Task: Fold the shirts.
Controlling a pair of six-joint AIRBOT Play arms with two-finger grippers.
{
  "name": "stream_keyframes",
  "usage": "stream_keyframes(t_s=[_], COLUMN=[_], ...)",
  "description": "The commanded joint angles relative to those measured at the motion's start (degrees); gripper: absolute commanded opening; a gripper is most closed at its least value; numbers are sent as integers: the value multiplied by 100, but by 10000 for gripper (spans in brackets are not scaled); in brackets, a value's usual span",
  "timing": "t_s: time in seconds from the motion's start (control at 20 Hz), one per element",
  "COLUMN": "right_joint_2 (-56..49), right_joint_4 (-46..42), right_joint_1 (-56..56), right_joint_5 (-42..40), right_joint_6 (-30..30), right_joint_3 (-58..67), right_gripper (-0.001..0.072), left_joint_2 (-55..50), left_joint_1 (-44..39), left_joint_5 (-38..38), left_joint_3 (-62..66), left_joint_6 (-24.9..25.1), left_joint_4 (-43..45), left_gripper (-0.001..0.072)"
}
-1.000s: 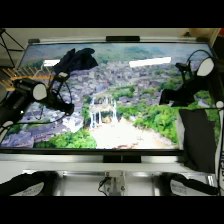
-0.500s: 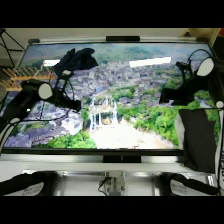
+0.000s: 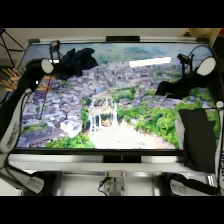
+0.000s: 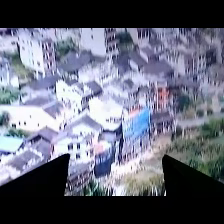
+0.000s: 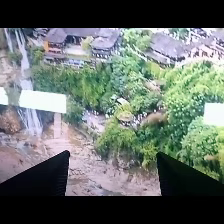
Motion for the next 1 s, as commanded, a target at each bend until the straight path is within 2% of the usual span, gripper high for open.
stream_keyframes(t_s=[0.0, 0.1, 0.2, 0.25, 0.3, 0.5, 0.65, 0.7, 0.8, 0.85, 0.95], right_joint_2=[-2, -2, -2, -2, -2, -2, -2, -2, -2, -2, -2], right_joint_4=[588, 645, 645, 643, 640, 643, 640, 643, 643, 640, 643], right_joint_1=[4, 9, 9, 9, 9, 9, 9, 9, 9, 9, 9], right_joint_5=[-214, -184, -184, -184, -188, -173, -142, -129, -61, -22, 17], right_joint_6=[4, 4, 2, 2, 0, 0, -2, -2, -2, 0, 0], right_joint_3=[7, 7, 7, 7, 7, 7, 7, 7, 7, 7, 7], right_gripper=[661, 661, 661, 661, 661, 661, 661, 661, 661, 661, 661], left_joint_2=[-1923, -2312, -2321, -2374, -2465, -2691, -2848, -2857, -2865, -2868, -2870], left_joint_1=[815, 1130, 1224, 1200, 1156, 883, 732, 710, 697, 686, 682], left_joint_5=[321, 1088, 1814, 1932, 1996, 3049, 3521, 3604, 3840, 3943, 3954], left_joint_3=[2623, 2371, 1506, 1320, 1316, 1327, 1329, 1327, 1327, 1329, 1327], left_joint_6=[-859, -905, -125, 289, 470, 435, 444, 520, 501, 501, 503], left_joint_4=[-1132, -2529, -3740, -4035, -4065, -4129, -4645, -4638, -4642, -4642, -4642], left_gripper=[698, 698, 698, 699, 700, 701, 696, 634, 561, 450, 81])
